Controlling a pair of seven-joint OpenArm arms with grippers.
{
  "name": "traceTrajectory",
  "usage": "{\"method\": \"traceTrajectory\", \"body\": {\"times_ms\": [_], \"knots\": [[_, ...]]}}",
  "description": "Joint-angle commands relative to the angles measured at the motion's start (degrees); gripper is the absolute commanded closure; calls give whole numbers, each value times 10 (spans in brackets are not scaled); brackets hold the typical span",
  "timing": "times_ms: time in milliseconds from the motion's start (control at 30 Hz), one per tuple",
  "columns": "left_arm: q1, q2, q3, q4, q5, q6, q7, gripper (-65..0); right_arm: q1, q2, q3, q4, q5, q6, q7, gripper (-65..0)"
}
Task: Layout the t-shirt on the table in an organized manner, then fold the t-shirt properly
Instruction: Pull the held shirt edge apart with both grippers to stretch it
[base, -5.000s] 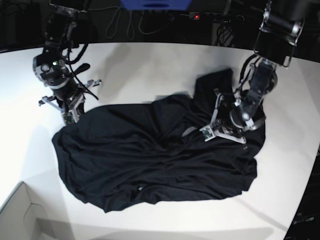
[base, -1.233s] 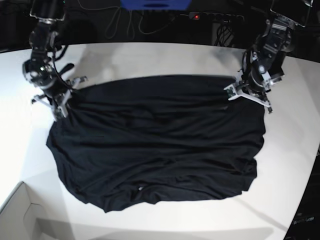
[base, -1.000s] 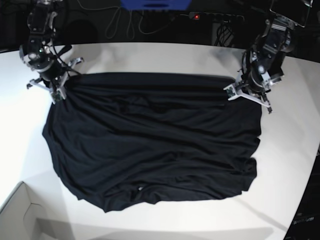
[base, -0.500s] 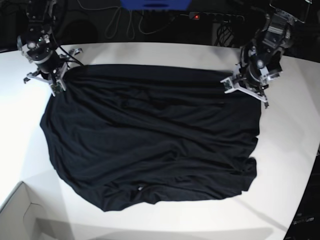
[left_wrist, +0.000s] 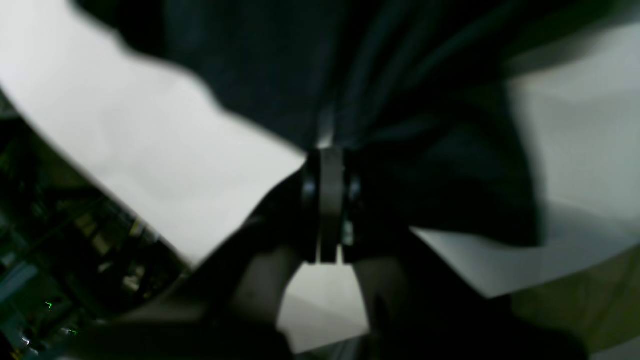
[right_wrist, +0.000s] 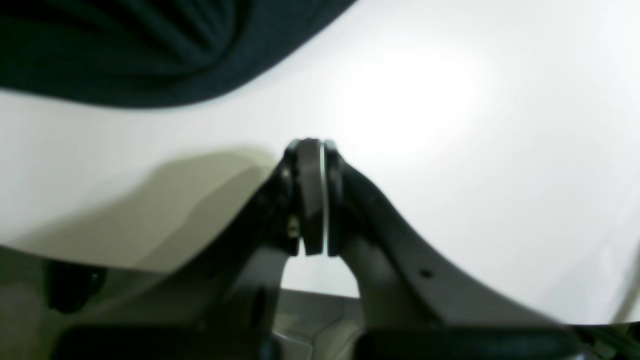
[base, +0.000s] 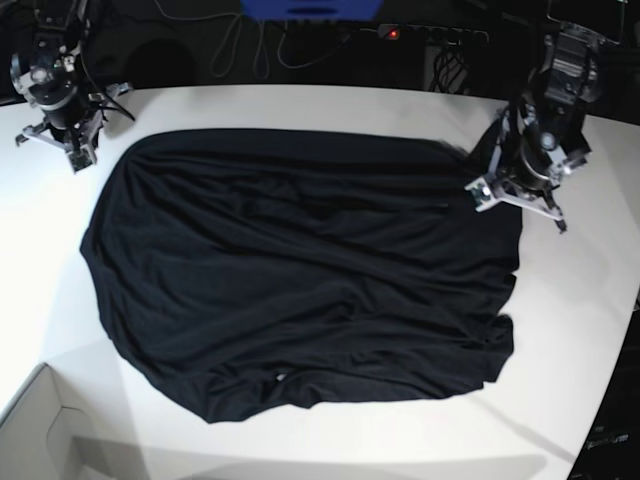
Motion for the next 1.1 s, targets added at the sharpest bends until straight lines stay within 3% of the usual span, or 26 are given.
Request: {"method": "traceTrajectory", "body": {"times_ms": [0,167,467,733,1067], "knots": [[-9,-4,-13,4,5,3,-1,0,2,0,1,21,8,1,14,0],[-43,47,-67,-31,6,3,-2,0,8,-28,-7,54,8,1,14,0],[-119,109,-91,-129,6,3,-3,0,18,-31,-67,53,8,1,14,0],[-112,113,-92,-216,6,3,-60,0,40,-45,-100,34,9,1,14,0],[-62,69,-123,-213,3,3,-66,0,22,-48,-99,-9,8,1,15,0]]}}
